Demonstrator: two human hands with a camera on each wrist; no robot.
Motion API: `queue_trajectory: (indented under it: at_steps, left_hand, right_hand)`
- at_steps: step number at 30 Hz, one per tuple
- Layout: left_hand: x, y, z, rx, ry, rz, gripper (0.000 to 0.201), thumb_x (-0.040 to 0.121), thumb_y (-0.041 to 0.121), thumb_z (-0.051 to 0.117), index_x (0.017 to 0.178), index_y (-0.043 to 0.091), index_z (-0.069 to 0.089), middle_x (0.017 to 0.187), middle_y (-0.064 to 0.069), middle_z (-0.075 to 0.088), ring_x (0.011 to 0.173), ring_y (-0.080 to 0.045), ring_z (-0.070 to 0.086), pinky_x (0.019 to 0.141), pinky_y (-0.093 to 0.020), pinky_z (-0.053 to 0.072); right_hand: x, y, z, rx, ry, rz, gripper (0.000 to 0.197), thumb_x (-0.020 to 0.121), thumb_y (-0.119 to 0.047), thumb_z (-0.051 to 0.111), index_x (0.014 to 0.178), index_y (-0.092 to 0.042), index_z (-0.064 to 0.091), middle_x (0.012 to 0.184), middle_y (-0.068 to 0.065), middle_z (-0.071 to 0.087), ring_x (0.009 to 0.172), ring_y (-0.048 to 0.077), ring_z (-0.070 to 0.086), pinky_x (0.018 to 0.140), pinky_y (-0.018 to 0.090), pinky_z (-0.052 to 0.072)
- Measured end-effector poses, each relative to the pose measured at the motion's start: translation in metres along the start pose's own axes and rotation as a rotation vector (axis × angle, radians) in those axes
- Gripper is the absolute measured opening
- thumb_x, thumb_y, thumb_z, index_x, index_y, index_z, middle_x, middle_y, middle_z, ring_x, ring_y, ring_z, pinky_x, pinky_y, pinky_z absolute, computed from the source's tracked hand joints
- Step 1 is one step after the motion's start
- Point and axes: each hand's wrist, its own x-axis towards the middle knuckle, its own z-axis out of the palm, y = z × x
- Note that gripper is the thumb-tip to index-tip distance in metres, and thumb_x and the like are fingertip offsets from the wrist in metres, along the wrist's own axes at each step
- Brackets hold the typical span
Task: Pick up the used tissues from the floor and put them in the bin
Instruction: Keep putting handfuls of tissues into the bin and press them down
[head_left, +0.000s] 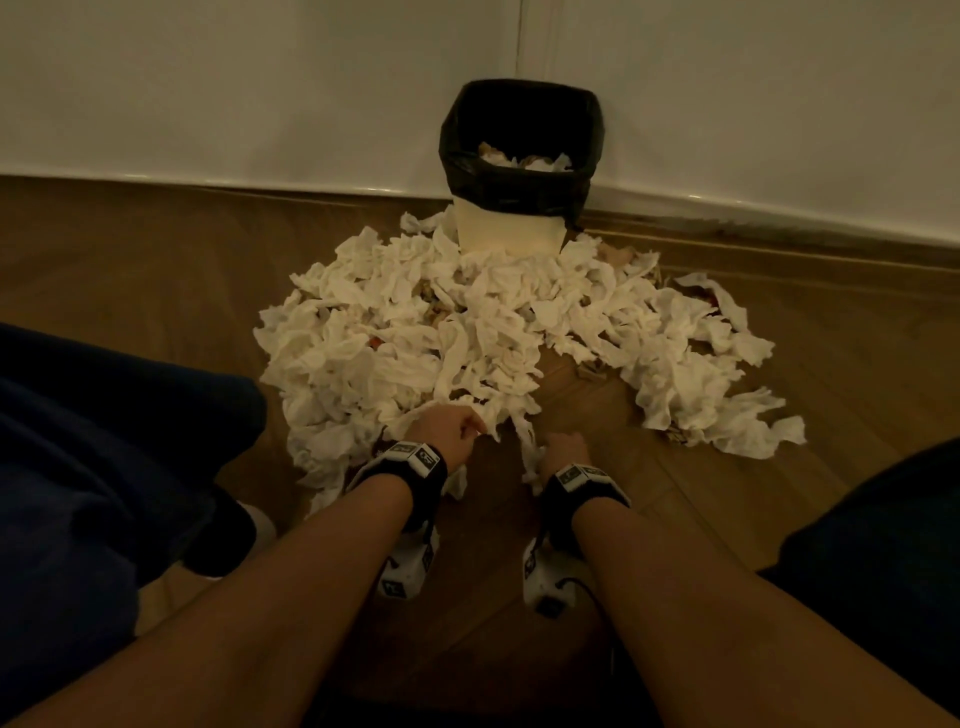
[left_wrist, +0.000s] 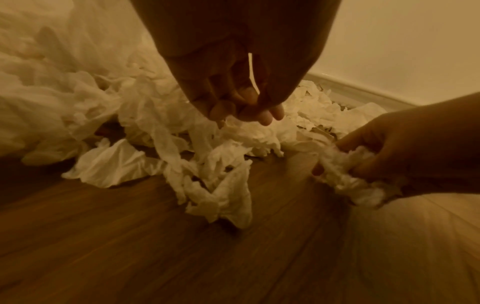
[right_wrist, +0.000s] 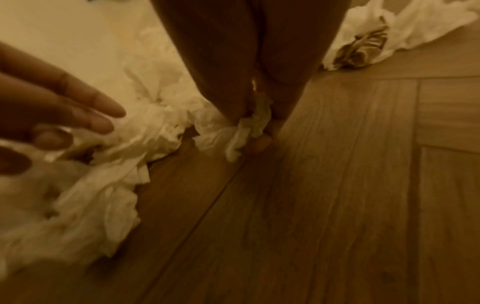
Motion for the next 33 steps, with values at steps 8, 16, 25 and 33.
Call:
queue_trajectory:
  at_steps: [8, 16, 25, 33]
  left_hand:
    - [0.007, 0.034, 0.014, 0.006, -0.067, 0.087, 0.033, 0.089, 0.002, 0.04, 0.102, 0.022, 0.064, 0.112, -0.002, 0.061, 0.102, -0.019, 0.057, 0.079, -0.025, 0.042]
    - [0.008, 0.071, 0.035, 0.125, -0.197, 0.313, 0.073, 0.082, 0.004, 0.053, 0.142, 0.036, 0.028, 0.147, -0.004, 0.023, 0.132, -0.026, 0.035, 0.098, -0.032, 0.041]
    - [0.018, 0.085, 0.029, 0.312, -0.387, 0.256, 0.029, 0.1, 0.02, 0.037, 0.116, 0.011, 0.059, 0.112, -0.012, 0.062, 0.102, -0.026, 0.057, 0.077, -0.027, 0.038]
    - [0.026, 0.074, 0.022, 0.248, -0.288, 0.211, 0.028, 0.099, 0.023, 0.038, 0.111, 0.009, 0.06, 0.108, -0.014, 0.062, 0.1, -0.027, 0.056, 0.08, -0.029, 0.038]
  right_hand:
    - [-0.017, 0.04, -0.018, 0.494, 0.009, 0.23, 0.039, 0.094, -0.01, 0.049, 0.133, -0.002, 0.047, 0.133, 0.019, 0.052, 0.121, 0.031, 0.052, 0.094, 0.034, 0.045]
    - [-0.014, 0.053, -0.021, 0.94, 0.038, 0.243, 0.019, 0.096, -0.023, 0.047, 0.095, -0.006, 0.055, 0.089, 0.014, 0.056, 0.073, 0.026, 0.059, 0.048, 0.021, 0.05]
    - [-0.015, 0.062, -0.009, 0.888, 0.13, 0.19, 0.04, 0.091, -0.038, 0.055, 0.115, -0.007, 0.062, 0.113, 0.017, 0.065, 0.097, 0.03, 0.063, 0.079, 0.033, 0.049]
    - [-0.006, 0.059, -0.011, 1.341, 0.133, 0.283, 0.016, 0.085, -0.019, 0.067, 0.099, -0.012, 0.065, 0.072, 0.009, 0.061, 0.052, 0.016, 0.059, 0.043, 0.022, 0.049]
